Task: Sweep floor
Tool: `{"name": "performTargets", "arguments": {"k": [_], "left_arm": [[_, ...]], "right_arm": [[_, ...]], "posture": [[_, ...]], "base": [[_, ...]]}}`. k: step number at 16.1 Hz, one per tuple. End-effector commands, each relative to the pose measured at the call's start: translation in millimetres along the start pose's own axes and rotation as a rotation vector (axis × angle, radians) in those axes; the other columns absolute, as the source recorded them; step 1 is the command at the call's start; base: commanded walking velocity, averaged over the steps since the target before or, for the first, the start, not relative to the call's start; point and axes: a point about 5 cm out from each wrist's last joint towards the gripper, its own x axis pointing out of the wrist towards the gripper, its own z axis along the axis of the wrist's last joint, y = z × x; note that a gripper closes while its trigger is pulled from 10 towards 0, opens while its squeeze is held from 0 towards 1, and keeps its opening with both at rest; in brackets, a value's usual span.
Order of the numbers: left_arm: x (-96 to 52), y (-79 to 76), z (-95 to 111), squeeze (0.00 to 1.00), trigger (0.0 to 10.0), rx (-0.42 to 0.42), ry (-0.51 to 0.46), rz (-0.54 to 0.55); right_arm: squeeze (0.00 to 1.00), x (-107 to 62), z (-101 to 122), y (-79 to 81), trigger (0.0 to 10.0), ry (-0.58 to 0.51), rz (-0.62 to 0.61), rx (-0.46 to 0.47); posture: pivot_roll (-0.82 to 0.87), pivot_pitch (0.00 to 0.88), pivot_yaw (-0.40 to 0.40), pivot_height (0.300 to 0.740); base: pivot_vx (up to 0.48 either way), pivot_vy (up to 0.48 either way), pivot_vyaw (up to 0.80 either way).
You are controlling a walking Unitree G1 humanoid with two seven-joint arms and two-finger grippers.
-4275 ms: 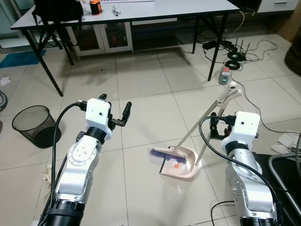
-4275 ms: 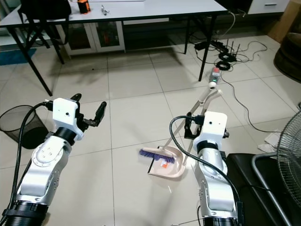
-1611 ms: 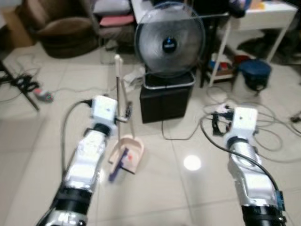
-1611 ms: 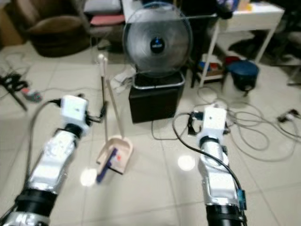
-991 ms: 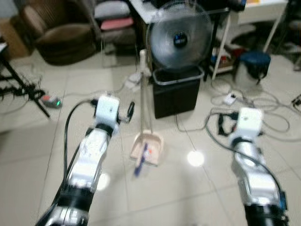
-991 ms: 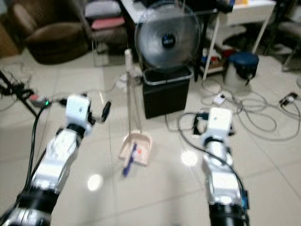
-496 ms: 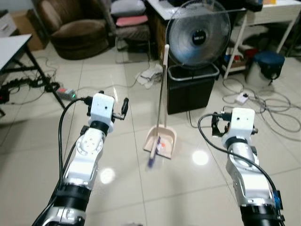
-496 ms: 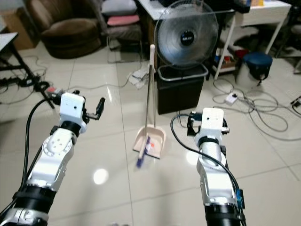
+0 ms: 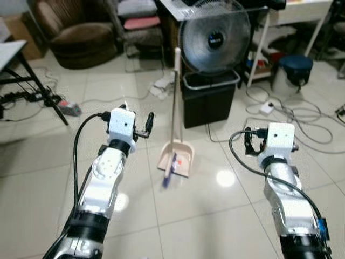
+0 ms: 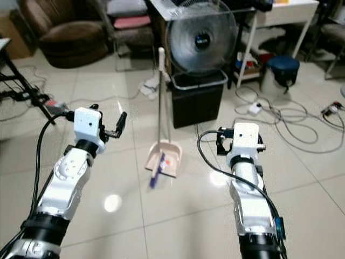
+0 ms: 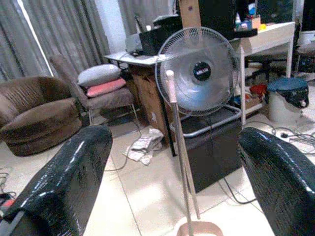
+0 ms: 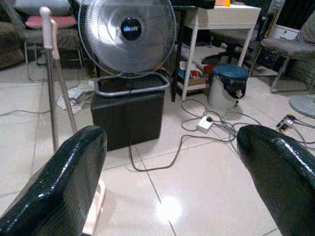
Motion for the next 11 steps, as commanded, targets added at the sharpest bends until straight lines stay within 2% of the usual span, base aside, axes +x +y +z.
{"name": "performTargets", "arguments": {"k": [1,6,11], "left_arm": [[1.0,0.4,3.4,0.00,10.0,0.001,-0.013,-0.010],[1.1,-1.8,1.7,0.00,10.0,0.005,-0.008,-0.021],[1.5,-1.6,-1.3,0.00,10.0,0.016,0.007,-0.013]], "right_arm": [[0.00,0.5,1.3,-2.3,10.0,0.002,-0.008,0.012],[0.00,0.0,-0.5,-3.5,10.0,0.003,-0.006,0.003],[0.00,0.5,-3.2,1.9,10.0,0.012,0.032,-0.041]], "posture": [[-0.17,0.000,0.066,0.740],[-0.18,0.000,0.068,0.740],[-0.18,0.000,0.068,0.740]], "base": [[0.285,0.000,-0.52],[0.290,0.000,-0.70],[0.291,0.000,0.00]]}}
